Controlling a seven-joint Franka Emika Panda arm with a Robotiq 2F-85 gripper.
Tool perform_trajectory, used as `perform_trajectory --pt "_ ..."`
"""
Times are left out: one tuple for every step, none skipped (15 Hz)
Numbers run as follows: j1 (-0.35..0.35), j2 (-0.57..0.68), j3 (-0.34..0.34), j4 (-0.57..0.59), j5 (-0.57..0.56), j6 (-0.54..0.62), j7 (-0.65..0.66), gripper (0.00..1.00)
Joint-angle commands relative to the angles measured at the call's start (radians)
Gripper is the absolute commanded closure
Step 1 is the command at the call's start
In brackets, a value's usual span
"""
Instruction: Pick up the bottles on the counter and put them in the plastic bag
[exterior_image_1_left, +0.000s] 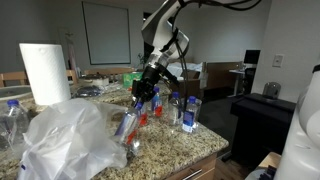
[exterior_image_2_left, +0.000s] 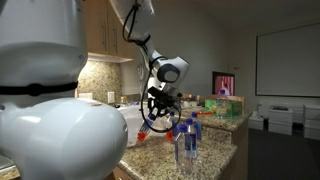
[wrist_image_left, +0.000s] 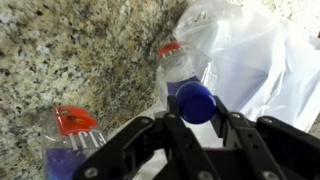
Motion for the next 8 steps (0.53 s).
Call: perform_trajectory --pt "-0.028 0.030 0.026 0.024 0.087 0.064 -0.037 0.91" --pt "-0.032 0.032 0.027 0.034 0.100 0.072 -0.037 0.91" --pt "-0.038 0.030 0.025 0.043 0.100 0.086 -0.033 0.91" --pt "-0.043 0.026 0.025 0.050 0.097 0.102 -0.030 0.91" --pt "-0.049 0.023 0.023 0.059 0.094 0.116 -0.029 0.91" --pt "-0.053 0.021 0.024 0.063 0.096 0.134 -0.030 0.91" --pt "-0.055 0.026 0.026 0.068 0.100 0.153 -0.029 0.91" --pt "-0.056 0.032 0.029 0.070 0.112 0.161 -0.034 0.91"
